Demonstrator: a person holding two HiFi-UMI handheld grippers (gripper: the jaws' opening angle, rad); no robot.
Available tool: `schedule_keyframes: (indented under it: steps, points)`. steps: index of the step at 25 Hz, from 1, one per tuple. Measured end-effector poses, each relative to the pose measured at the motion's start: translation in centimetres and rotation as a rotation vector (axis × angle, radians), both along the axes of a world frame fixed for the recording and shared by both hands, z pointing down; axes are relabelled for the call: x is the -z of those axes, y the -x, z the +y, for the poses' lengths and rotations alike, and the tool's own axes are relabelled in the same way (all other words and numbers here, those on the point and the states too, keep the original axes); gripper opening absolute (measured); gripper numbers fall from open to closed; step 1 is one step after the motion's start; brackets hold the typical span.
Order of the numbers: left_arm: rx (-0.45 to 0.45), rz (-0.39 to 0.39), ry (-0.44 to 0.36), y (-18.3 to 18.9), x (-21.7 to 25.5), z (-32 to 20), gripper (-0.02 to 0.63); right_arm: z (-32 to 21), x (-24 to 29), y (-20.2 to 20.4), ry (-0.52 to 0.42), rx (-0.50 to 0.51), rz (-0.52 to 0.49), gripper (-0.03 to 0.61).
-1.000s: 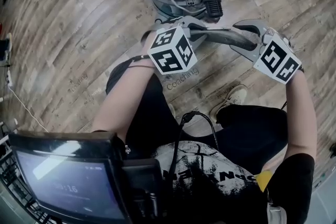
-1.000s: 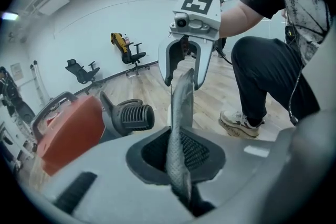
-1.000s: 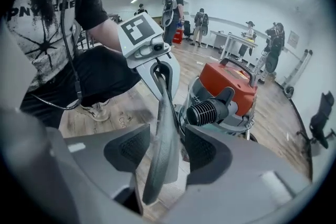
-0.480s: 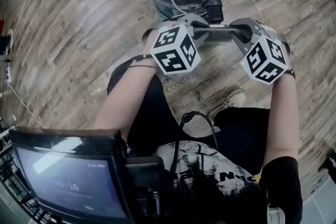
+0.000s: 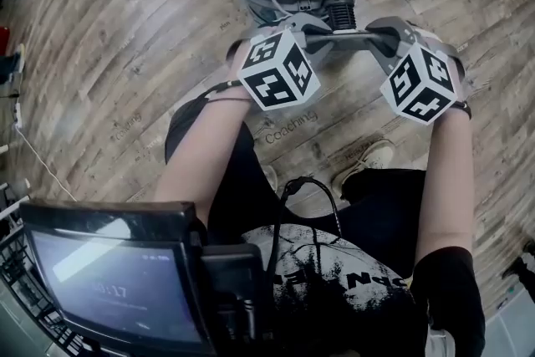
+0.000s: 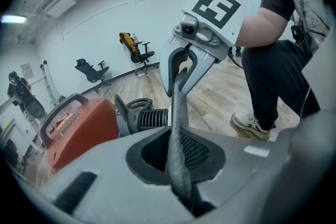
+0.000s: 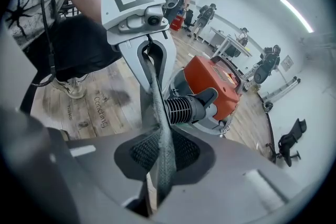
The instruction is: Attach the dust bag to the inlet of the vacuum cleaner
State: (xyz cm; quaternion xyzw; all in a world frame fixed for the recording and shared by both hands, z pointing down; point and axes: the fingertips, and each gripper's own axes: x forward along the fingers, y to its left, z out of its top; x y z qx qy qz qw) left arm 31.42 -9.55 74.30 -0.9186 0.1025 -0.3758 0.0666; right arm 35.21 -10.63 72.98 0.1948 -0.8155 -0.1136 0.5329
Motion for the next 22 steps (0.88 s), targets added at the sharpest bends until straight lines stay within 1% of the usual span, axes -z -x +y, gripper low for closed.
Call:
schedule_keyframes:
  steps: [6,8,12,15,18,22]
  points:
    - [0.019,-0.014,-0.004,0.0,-0.3,-0.5,0.029,-0.4,-0.3,0.0,-0.017,0.005,-0.008,0.046]
    - [0.026,-0.031,-0.001,-0.2,-0.2,-0.7,0.029,-0.6,-0.4,-0.3,-0.019,0.006,-0.007,0.046]
    - [0.006,-0.077,-0.005,-1.4,0.4,-0.9,0.029,-1.3,-1.3,-1.5,-0.002,-0.038,-0.036,0.049]
    - [-0.01,-0.105,-0.025,-1.8,0.5,-1.0,0.029,-1.7,-2.6,-1.8,0.01,-0.06,-0.035,0.04]
    - [0.005,-0.088,-0.008,-1.6,0.4,-1.1,0.029,-1.7,-2.7,-1.7,0.027,-0.058,-0.039,0.037]
    - [0.049,-0.066,0.029,-0.2,-0.4,-1.1,0.029,-1.3,-1.1,-0.4,0.017,-0.002,-0.026,0.03]
